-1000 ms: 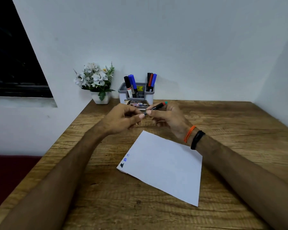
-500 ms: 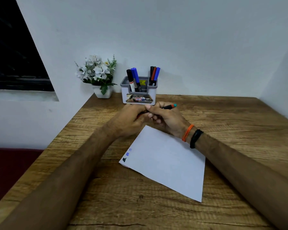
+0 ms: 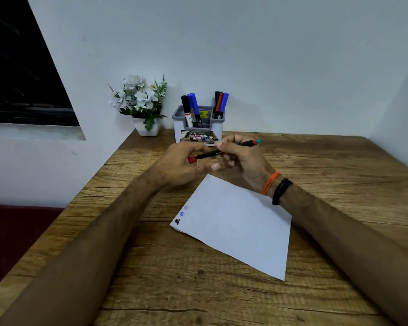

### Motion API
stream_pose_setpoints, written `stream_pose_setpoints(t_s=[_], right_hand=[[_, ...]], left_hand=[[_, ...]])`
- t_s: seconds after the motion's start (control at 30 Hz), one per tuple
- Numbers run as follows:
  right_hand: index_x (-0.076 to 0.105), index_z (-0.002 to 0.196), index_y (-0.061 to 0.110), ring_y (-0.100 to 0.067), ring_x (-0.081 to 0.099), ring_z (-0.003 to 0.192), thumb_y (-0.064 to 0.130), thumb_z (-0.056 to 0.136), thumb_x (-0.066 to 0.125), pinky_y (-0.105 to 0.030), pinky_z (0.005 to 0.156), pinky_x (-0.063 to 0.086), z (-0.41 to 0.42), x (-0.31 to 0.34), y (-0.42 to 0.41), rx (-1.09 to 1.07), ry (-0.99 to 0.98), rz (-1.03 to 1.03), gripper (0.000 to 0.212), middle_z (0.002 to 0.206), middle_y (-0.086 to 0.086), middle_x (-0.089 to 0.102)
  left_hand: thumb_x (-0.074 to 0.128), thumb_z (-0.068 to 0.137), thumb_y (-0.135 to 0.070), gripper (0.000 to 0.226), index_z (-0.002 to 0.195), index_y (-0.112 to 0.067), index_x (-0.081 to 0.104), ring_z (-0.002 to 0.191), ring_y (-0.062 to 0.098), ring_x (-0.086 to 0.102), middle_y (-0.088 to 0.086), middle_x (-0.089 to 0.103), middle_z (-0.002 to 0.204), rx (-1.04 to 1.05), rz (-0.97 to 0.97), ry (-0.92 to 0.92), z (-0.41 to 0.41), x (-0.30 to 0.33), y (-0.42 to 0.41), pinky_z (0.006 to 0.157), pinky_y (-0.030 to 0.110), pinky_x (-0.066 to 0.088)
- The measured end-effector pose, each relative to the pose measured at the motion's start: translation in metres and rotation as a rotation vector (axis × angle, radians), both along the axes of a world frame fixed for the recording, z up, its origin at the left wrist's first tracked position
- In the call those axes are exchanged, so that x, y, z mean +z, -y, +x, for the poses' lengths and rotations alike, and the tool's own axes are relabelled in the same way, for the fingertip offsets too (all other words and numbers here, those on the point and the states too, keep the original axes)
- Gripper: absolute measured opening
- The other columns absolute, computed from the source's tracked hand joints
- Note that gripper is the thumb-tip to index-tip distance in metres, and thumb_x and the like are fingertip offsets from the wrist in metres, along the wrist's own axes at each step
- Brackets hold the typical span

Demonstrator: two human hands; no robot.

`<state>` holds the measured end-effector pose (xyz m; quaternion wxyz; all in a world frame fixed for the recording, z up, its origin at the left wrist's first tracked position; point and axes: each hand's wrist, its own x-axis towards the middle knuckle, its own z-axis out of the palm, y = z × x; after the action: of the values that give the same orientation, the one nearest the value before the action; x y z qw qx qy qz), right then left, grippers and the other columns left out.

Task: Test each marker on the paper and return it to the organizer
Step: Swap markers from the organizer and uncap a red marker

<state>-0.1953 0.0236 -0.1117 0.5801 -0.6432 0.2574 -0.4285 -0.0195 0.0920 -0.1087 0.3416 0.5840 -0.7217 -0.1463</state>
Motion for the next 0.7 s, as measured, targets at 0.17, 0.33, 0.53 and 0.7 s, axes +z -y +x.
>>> stream_pose_setpoints(t_s=[0.17, 0.33, 0.53, 0.7], right_hand=[[0.072, 0.095, 0.008, -0.012, 0.05, 0.048, 0.021, 0.081, 0.057, -0.02, 0.043, 0.034, -0.011, 0.004, 0.0, 0.079, 0.001, 0.115, 0.024, 0.058, -0.001, 0.057], [0.074, 0.098, 0.002, -0.017, 0.069, 0.062, 0.023, 0.082, 0.046, -0.019, 0.052, 0.05, -0.01, 0.002, -0.017, 0.323, -0.096, 0.195, 0.039, 0.077, -0.015, 0.073], [0.072, 0.089, 0.0, -0.015, 0.066, 0.056, 0.005, 0.088, 0.067, -0.021, 0.048, 0.051, -0.001, -0.005, -0.043, 0.302, -0.224, -0.014, 0.006, 0.07, -0.009, 0.07], [0.072, 0.094, -0.005, -0.018, 0.068, 0.058, -0.005, 0.091, 0.061, -0.025, 0.051, 0.056, -0.001, -0.01, -0.054, 0.311, -0.271, -0.008, 0.011, 0.072, -0.015, 0.07]], left_hand=[[0.072, 0.069, -0.06, 0.05, 0.108, -0.03, 0.065, 0.073, 0.003, 0.052, -0.013, 0.055, 0.077, 0.129, 0.193, 0.072, 0.014, 0.003, -0.003, 0.061, 0.023, 0.036], [0.077, 0.072, -0.046, 0.031, 0.1, -0.035, 0.067, 0.076, 0.003, 0.055, -0.011, 0.064, 0.089, 0.081, 0.224, 0.122, 0.015, 0.001, -0.003, 0.065, 0.024, 0.043], [0.071, 0.078, -0.025, 0.024, 0.101, -0.033, 0.067, 0.059, 0.003, 0.049, -0.014, 0.055, 0.065, 0.057, 0.221, 0.202, 0.014, 0.0, -0.004, 0.056, 0.02, 0.036], [0.07, 0.074, -0.015, 0.029, 0.1, -0.029, 0.068, 0.054, 0.005, 0.044, -0.013, 0.049, 0.059, 0.049, 0.216, 0.216, 0.012, 0.001, -0.005, 0.056, 0.022, 0.037]])
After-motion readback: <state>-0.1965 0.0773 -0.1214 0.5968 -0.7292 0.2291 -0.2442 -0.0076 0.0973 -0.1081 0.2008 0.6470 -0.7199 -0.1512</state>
